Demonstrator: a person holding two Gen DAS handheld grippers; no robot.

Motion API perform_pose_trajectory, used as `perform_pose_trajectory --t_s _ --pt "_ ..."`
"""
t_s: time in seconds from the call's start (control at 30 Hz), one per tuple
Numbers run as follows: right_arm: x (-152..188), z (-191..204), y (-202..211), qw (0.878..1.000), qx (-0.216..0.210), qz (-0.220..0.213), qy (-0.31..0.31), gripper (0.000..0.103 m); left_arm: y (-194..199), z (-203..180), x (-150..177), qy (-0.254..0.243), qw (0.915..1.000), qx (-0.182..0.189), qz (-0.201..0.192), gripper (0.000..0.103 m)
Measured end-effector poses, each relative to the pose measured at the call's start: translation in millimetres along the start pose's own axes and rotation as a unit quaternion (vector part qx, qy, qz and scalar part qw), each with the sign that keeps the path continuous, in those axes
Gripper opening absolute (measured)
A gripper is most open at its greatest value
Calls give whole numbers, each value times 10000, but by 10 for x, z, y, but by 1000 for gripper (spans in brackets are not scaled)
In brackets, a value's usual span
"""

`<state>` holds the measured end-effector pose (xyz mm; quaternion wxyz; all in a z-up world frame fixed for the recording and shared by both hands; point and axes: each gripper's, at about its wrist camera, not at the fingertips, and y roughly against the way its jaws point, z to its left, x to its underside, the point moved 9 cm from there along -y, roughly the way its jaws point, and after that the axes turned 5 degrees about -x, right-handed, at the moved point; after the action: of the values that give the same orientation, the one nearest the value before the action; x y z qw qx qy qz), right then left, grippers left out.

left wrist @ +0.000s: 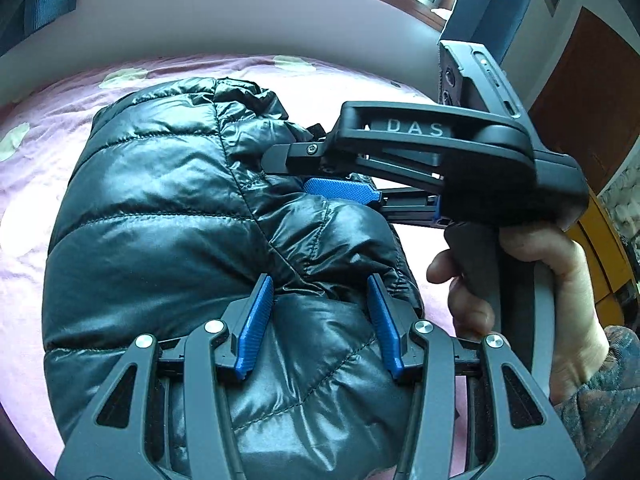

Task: Fold large clothes

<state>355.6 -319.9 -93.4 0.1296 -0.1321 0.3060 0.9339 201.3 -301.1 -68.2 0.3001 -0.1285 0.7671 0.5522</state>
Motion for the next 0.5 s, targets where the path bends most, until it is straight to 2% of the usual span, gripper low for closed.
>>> perform_pose_trajectory --t_s 0.07,0.17,0.33,0.43,0.5 --pt "7 12 15 10000 -4 -25 13 54 65 4 4 -16 10000 60 -32 49" --pt "8 30 6 10000 -33 -80 18 54 251 3 44 -35 9996 232 -123 55" --pt "15 13 38 9998 -155 -152 -36 54 722 232 13 273 9970 507 -524 62" --pt "28 30 94 9997 -156 -194 31 57 875 572 -39 492 9954 260 -784 68" --pt "37 62 112 9996 -134 -218 110 62 878 841 -42 687 9944 152 -792 72"
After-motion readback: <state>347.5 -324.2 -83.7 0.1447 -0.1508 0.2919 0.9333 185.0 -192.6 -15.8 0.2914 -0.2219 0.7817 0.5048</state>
